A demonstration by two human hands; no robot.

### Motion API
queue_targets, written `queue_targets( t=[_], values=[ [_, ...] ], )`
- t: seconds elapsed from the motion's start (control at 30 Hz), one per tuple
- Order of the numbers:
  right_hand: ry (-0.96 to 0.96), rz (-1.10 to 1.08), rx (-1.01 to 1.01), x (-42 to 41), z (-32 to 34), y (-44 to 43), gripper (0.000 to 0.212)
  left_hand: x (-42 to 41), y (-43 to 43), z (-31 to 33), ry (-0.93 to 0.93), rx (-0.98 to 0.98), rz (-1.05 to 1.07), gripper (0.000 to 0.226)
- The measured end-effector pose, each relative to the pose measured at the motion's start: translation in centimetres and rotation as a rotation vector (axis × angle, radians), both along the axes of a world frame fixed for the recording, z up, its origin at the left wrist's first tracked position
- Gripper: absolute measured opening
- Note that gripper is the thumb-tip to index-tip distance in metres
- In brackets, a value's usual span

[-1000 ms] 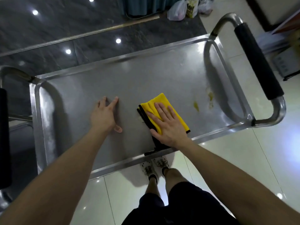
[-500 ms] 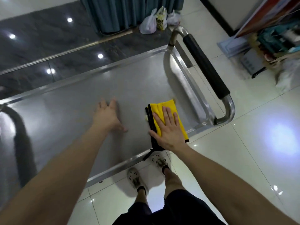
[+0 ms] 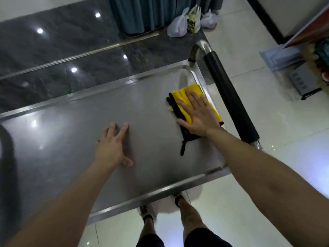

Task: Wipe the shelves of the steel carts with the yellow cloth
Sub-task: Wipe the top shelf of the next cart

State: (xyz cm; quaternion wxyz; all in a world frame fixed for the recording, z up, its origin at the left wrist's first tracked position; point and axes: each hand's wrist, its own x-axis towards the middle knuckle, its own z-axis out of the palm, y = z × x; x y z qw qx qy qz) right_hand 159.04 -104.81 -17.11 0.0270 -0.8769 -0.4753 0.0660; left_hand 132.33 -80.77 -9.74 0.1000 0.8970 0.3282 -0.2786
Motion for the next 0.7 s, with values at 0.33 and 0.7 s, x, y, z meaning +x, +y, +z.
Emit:
queue_targets(
  t=[0.33,0.7],
  values=[
    [0.050,-0.155,-0.046,6.4,0.4,15.5,0.091,2.8,0.7,0.9,-0.025,0.014,0.067,0.166],
    [0.014,0.196,0.136,-11.7,-1.2,3.2,0.082,3.2,0.3,3.6,-0.012,-0.061,0.073,0.161]
  ],
)
